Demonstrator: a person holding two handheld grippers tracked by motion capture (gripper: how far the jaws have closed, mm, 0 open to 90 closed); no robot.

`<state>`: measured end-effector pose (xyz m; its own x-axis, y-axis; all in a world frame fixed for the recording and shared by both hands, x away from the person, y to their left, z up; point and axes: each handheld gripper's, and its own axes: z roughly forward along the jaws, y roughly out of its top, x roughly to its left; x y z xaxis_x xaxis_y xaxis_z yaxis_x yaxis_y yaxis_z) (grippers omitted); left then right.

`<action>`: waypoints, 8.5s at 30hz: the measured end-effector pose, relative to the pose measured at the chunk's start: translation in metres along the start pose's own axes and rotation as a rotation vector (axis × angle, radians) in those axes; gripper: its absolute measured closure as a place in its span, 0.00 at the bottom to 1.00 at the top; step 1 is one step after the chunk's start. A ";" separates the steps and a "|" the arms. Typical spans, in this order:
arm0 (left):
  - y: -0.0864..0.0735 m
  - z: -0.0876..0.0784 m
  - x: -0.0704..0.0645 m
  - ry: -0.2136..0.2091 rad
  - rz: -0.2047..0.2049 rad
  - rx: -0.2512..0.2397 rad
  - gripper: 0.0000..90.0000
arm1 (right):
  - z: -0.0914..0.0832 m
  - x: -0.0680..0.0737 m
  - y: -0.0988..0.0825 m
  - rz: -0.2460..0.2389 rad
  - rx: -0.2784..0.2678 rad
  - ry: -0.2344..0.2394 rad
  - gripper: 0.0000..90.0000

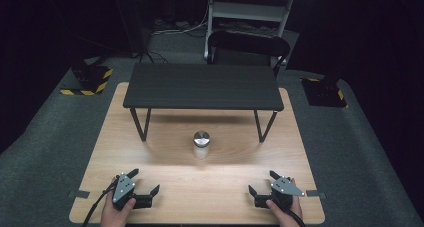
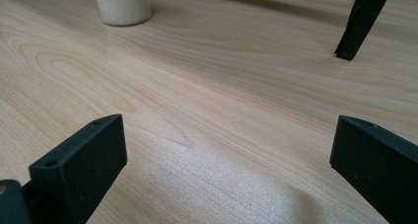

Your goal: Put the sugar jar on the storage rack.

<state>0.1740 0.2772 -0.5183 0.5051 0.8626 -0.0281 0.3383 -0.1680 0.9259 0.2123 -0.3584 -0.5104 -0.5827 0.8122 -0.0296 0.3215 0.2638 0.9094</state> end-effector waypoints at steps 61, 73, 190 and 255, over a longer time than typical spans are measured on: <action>0.053 0.087 -0.017 -0.107 0.024 -0.144 0.02 | -0.002 0.001 -0.004 -0.022 -0.023 0.004 0.01; 0.055 0.136 -0.024 -0.137 0.017 -0.132 0.04 | -0.002 0.000 -0.006 -0.024 -0.030 0.006 0.01; 0.258 0.086 -0.035 0.099 0.082 -0.295 0.34 | -0.004 -0.001 -0.009 -0.027 -0.048 0.013 0.01; 0.248 0.143 -0.023 0.124 0.003 -0.278 0.01 | -0.005 -0.003 -0.011 -0.042 -0.057 0.030 0.01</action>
<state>0.3600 0.1477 -0.3415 0.3988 0.9170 0.0048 0.0980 -0.0478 0.9940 0.2064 -0.3661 -0.5180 -0.6175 0.7846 -0.0565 0.2539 0.2668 0.9297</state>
